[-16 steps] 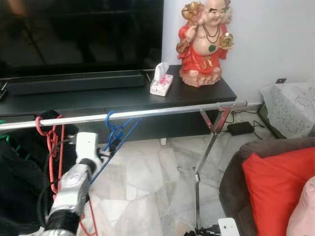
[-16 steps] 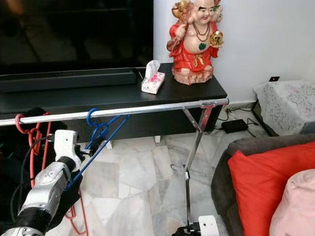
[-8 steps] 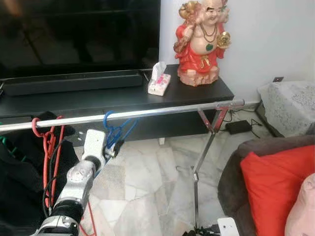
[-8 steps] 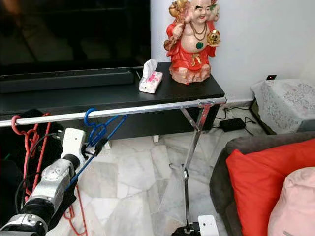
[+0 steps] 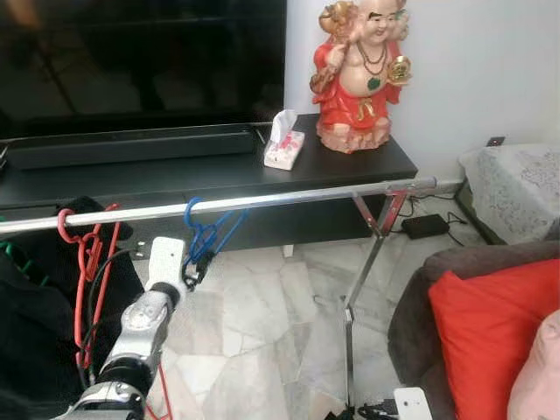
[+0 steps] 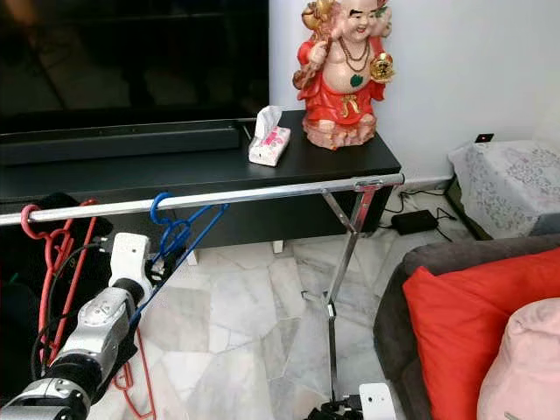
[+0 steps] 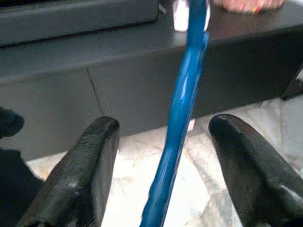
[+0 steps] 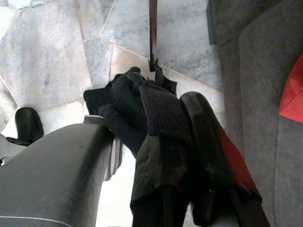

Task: Hang hanger

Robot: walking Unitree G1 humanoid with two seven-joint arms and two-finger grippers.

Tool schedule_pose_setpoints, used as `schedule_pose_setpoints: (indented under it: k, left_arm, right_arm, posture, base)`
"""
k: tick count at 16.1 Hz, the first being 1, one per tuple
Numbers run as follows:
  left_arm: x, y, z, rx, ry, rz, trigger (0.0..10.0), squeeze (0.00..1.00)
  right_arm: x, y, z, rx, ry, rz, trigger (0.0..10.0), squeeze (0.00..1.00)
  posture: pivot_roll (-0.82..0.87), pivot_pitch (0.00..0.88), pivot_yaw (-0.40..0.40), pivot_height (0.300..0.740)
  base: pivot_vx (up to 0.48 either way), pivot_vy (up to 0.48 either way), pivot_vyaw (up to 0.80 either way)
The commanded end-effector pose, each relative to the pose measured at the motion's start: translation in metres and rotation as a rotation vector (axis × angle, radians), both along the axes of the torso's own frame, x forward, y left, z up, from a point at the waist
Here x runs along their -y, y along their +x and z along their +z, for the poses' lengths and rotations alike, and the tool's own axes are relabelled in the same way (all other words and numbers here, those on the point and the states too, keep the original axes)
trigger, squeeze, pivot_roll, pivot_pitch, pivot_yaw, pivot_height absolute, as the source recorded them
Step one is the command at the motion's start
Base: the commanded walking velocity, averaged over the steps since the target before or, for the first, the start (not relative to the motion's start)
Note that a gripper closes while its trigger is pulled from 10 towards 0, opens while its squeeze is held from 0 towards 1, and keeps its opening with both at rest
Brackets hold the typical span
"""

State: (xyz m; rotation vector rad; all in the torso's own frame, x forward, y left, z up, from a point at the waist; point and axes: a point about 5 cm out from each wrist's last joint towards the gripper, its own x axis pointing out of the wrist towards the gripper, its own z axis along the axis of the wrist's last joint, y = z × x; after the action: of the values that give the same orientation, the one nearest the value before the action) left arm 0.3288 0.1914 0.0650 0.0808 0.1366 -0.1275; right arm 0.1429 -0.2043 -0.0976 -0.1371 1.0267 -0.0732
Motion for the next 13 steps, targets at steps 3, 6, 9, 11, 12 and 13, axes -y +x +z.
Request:
schedule_pose_setpoints:
  k: [3, 6, 9, 11, 12, 13]
  left_arm:
    - [0.003, 0.003, 0.004, 0.034, -0.023, 0.005, 0.0, 0.0]
    - [0.011, 0.003, 0.003, 0.037, -0.016, -0.026, 0.0, 0.0]
    - [0.012, 0.001, 0.001, 0.036, 0.014, -0.05, 0.0, 0.0]
    - [0.005, -0.001, 0.0, 0.037, 0.036, -0.05, 0.0, 0.0]
    - [0.003, -0.001, 0.0, 0.039, 0.038, -0.047, 0.0, 0.0]
    - [0.003, -0.001, 0.001, 0.04, 0.04, -0.047, 0.0, 0.0]
  right_arm:
    - [0.0, -0.001, 0.0, 0.007, 0.006, -0.008, 10.0, 0.0]
    - [0.0, -0.004, -0.001, 0.004, 0.008, -0.02, 10.0, 0.0]
    - [0.0, -0.004, -0.001, 0.002, 0.009, -0.023, 10.0, 0.0]
    - [-0.001, -0.004, -0.001, 0.003, 0.011, -0.017, 10.0, 0.0]
    - [-0.001, -0.004, -0.001, 0.003, 0.012, -0.014, 10.0, 0.0]
    - [-0.001, -0.004, -0.001, 0.002, 0.012, -0.012, 10.0, 0.0]
  posture:
    - [-0.17, 0.0, -0.016, 0.74]
    - [-0.17, 0.0, -0.018, 0.74]
    - [-0.17, 0.0, -0.017, 0.74]
    - [-0.17, 0.0, -0.017, 0.74]
    - [-0.16, 0.0, -0.02, 0.74]
    - [-0.16, 0.0, -0.02, 0.74]
  base:
    - [0.0, 0.0, 0.0]
    - [0.0, 0.0, 0.0]
    - [0.0, 0.0, 0.0]
    - [0.0, 0.0, 0.0]
    - [0.0, 0.0, 0.0]
    - [0.0, 0.0, 0.0]
